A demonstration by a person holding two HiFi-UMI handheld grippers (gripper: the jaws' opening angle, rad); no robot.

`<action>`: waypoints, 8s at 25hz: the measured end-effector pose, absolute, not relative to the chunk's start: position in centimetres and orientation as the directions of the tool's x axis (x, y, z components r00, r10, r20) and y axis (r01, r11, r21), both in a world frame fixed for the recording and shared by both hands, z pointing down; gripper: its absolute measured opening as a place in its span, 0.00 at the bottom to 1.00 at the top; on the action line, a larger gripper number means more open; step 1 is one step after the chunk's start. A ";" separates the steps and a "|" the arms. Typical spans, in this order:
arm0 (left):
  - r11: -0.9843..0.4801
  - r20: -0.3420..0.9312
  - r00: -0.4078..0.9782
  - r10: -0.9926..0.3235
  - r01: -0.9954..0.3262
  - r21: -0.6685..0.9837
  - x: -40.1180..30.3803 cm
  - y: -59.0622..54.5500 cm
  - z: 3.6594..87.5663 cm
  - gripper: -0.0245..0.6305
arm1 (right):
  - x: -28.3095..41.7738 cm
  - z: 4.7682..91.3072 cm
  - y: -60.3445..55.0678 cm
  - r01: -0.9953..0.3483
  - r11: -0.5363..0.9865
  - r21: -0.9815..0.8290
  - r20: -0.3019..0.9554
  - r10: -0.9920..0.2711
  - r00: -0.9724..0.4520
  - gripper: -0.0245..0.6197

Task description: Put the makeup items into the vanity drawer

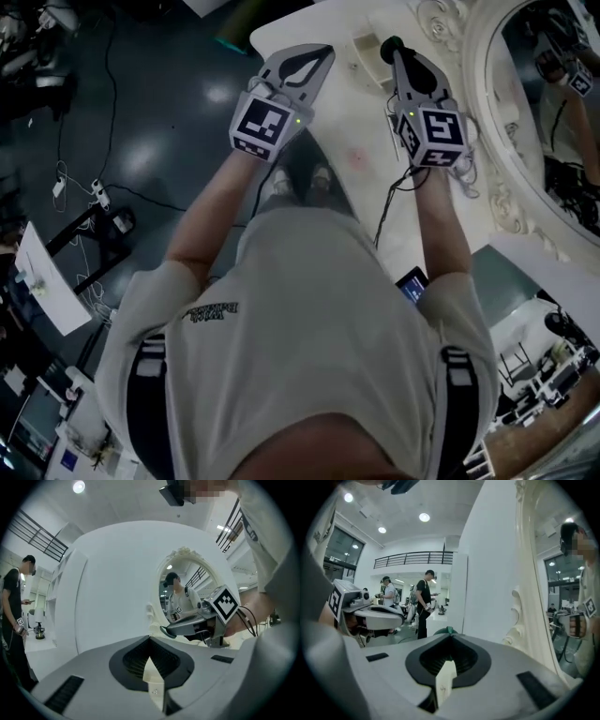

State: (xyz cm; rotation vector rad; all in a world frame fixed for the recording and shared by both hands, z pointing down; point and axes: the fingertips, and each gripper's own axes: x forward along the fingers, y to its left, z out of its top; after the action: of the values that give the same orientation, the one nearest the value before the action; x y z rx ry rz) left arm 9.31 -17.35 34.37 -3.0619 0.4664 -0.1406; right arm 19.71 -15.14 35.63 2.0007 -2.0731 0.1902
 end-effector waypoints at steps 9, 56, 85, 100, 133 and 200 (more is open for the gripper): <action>-0.979 0.297 0.936 -0.186 -0.202 0.024 15.0 -18.3 47.6 0.06 | 24.4 49.3 -18.0 -0.999 -0.016 -0.032 0.492 -0.871 -0.002 0.05; -0.959 0.325 0.915 -0.237 -0.273 0.070 13.7 -18.5 47.2 0.06 | 21.9 46.0 -16.4 -0.996 -0.018 -0.083 0.471 -0.882 -0.024 0.06; -0.934 0.005 0.938 -0.346 -0.344 -0.093 0.4 -7.8 24.7 0.06 | 8.1 24.5 -4.2 -0.967 0.246 -0.069 0.071 -0.965 -0.251 0.05; -0.935 -0.034 0.939 -0.341 -0.343 -0.091 -1.7 -5.0 23.7 0.05 | 5.9 25.2 -2.7 -0.952 0.265 -0.151 0.076 -0.957 -0.278 0.05; -0.970 0.104 0.965 -0.240 -0.243 0.019 4.2 -8.3 31.8 0.05 | 11.0 32.6 -4.5 -0.969 0.182 -0.169 0.268 -0.937 -0.223 0.06; -0.973 0.216 0.957 -0.195 -0.217 0.084 9.7 -10.0 40.1 0.05 | 14.3 40.4 -5.3 -0.988 0.146 0.055 0.423 -0.900 -0.109 0.09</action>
State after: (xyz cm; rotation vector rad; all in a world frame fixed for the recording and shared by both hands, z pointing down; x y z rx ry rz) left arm 9.66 -9.98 40.07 -3.2127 0.3393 -0.3373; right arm 14.32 -5.33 40.37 1.8124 -2.0745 0.3420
